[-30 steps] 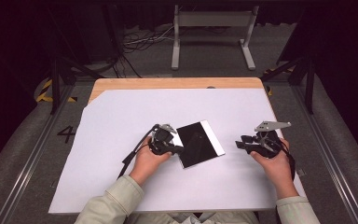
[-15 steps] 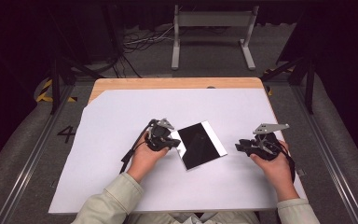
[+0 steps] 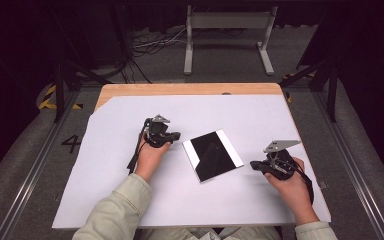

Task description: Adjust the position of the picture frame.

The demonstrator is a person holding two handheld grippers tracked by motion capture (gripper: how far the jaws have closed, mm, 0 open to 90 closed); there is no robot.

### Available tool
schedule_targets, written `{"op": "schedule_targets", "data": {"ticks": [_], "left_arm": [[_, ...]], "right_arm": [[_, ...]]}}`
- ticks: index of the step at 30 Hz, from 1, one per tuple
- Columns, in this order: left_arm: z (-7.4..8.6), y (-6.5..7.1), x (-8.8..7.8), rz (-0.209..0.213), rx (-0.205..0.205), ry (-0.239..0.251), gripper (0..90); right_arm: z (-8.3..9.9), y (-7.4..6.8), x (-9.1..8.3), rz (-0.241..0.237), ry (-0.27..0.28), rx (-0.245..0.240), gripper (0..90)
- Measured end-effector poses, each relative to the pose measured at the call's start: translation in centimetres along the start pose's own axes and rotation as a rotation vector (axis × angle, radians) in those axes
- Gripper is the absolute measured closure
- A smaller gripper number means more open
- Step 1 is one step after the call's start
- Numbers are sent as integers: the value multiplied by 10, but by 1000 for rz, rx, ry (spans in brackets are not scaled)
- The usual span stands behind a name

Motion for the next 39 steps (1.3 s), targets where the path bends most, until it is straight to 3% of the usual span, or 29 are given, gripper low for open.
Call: {"op": "schedule_targets", "data": {"ticks": [1, 2, 5, 9, 20, 26, 32, 39], "left_arm": [[-4, 1, 2, -21, 37, -10, 895], [-8, 4, 1, -28, 53, 10, 896], [-11, 8, 5, -6, 35, 9, 897], [-3, 3, 18, -26, 14, -60, 897], [-3, 1, 20, -12, 11, -31, 899], [-4, 1, 21, -29, 26, -27, 899], [-2, 2, 19, 22, -9, -50, 900], [0, 9, 15, 43, 18, -108, 900]], "right_arm": [[2, 0, -2, 2, 2, 7, 894], [3, 0, -5, 6, 5, 8, 894], [7, 0, -10, 13, 12, 17, 894], [12, 3, -17, 18, 20, 36, 893], [12, 1, -12, 8, 12, 29, 878], [13, 1, -12, 9, 11, 32, 877], [14, 1, -11, 7, 6, 31, 872], [12, 2, -12, 7, 9, 30, 870]]}}
Point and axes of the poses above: each handheld gripper's, and its own axes: x roughly forward along the jaws, z roughly out of its underside, y roughly to its right, the point moved 4 cm from there along x, roughly forward along the jaws, and after that the axes turned 1 degree about x, right-handed, at the moved point
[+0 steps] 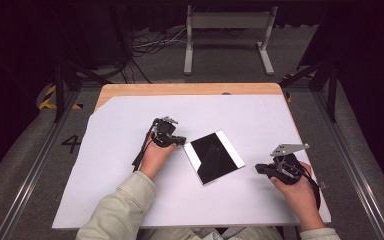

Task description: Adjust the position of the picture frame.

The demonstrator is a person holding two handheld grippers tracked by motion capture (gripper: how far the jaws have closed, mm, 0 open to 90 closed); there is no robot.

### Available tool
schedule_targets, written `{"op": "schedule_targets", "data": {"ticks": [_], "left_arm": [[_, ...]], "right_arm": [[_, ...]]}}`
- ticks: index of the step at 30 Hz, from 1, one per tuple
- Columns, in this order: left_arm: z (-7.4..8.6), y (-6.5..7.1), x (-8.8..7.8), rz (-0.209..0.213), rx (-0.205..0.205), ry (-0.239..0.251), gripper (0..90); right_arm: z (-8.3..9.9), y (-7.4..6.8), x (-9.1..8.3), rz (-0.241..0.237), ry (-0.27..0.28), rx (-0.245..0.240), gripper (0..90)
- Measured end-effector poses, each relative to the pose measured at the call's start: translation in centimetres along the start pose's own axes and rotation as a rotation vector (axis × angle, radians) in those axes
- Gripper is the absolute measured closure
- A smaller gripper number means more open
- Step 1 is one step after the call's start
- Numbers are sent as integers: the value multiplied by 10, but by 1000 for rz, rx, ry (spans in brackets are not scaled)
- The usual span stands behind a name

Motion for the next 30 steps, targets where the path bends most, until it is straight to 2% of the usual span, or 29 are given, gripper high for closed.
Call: {"op": "schedule_targets", "data": {"ticks": [3, 7, 16, 21, 25, 30], "left_arm": [[3, 7, -2, 15, 17, -34, 900], [8, 21, -4, 22, 63, -71, 900], [19, 44, -8, 72, 103, -121, 900], [22, 47, -13, 86, 119, -117, 900], [23, 48, -21, 70, 133, -93, 900], [25, 47, -32, 45, 154, -78, 900]], "right_arm": [[-1, 1, -1, 2, 3, 1, 872], [-2, 4, -3, 6, 8, 6, 877], [-2, 12, -4, 17, -17, 36, 900], [0, 14, 4, 15, -70, 42, 900], [1, 14, 13, -3, -113, 47, 900], [-2, 13, 23, -15, -206, 52, 900]]}}
Point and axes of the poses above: each handheld gripper's, and its own axes: x roughly forward along the jaws, z roughly out of its underside, y roughly to its right, the point moved 4 cm from there along x, roughly forward along the jaws, and after that the axes turned 1 degree about x, right-handed, at the moved point
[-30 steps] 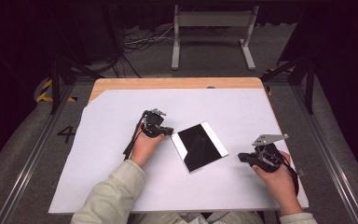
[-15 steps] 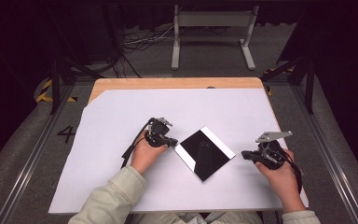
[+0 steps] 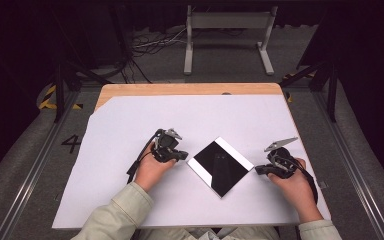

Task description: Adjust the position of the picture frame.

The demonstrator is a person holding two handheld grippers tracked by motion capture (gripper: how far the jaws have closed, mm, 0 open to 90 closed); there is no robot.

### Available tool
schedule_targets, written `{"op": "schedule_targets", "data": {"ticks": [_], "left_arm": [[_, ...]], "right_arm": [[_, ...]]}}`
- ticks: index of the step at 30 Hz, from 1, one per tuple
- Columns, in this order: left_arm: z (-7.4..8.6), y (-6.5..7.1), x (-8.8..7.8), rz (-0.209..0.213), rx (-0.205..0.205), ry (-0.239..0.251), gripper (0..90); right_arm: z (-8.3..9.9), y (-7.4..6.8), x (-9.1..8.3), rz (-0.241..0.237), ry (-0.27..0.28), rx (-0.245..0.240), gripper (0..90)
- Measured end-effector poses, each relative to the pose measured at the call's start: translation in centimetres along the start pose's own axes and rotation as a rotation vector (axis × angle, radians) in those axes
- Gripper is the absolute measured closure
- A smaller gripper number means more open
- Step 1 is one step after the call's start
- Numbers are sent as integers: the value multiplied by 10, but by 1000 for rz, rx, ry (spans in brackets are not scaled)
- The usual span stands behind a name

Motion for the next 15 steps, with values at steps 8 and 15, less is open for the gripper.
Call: {"op": "schedule_targets", "data": {"ticks": [8, 15], "left_arm": [[9, -2, -13, -35, -9, 12, 900], [17, -8, -22, -55, -43, 26, 900]], "right_arm": [[-10, -1, 4, 26, -104, -9, 900], [-18, -3, 5, 46, -186, -30, 900]]}}
Point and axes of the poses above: each handheld gripper's, and its own axes: x roughly forward along the jaws, z roughly out of its underside, y roughly to its right, the point moved 4 cm from there along x, roughly forward along the jaws, and after that the axes turned 1 degree about x, right-handed, at the moved point
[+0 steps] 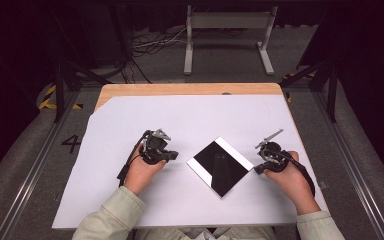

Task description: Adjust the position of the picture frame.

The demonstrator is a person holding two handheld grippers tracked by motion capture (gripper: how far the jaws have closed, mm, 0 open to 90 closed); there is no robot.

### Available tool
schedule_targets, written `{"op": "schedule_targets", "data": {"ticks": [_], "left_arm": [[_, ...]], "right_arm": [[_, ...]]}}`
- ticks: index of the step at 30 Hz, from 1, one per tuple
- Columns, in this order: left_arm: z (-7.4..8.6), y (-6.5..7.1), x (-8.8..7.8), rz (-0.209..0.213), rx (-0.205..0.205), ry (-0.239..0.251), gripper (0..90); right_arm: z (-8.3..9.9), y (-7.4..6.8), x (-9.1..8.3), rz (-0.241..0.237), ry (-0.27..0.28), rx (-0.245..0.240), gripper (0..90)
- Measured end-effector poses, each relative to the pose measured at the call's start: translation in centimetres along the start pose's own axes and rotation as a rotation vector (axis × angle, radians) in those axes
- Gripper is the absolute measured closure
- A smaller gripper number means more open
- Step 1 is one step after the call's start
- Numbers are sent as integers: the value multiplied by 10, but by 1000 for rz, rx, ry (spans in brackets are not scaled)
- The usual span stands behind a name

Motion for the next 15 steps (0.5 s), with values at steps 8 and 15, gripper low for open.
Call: {"op": "schedule_targets", "data": {"ticks": [8, 15], "left_arm": [[3, -4, -3, -5, -14, 5, 900], [3, -4, -3, -8, -16, 9, 900]], "right_arm": [[-10, -3, 4, 30, -73, -24, 900], [-14, -3, 5, 48, -86, -26, 900]]}}
Point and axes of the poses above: each handheld gripper's, and its own axes: x roughly forward along the jaws, z roughly out of its underside, y roughly to its right, the point moved 4 cm from there along x, roughly forward along the jaws, and after that the axes turned 1 degree about x, right-handed, at the moved point
